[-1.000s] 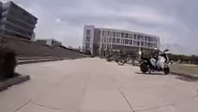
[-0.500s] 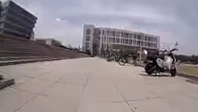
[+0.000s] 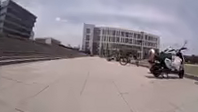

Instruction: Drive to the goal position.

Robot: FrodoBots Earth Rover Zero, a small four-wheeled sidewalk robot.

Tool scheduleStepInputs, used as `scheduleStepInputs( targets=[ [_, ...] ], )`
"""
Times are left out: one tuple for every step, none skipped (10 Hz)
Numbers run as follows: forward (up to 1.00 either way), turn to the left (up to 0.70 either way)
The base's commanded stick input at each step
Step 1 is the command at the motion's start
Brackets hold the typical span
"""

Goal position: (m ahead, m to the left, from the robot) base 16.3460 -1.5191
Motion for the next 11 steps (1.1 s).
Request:
scheduleStepInputs(
  targets=[
    [1.0,0.0],
    [1.0,0.0],
    [1.0,0.0],
    [1.0,0.0],
    [1.0,0.0],
    [1.0,0.0],
    [1.0,0.0],
    [1.0,0.0],
    [1.0,0.0],
    [1.0,0.0],
    [1.0,0.0]
  ],
)
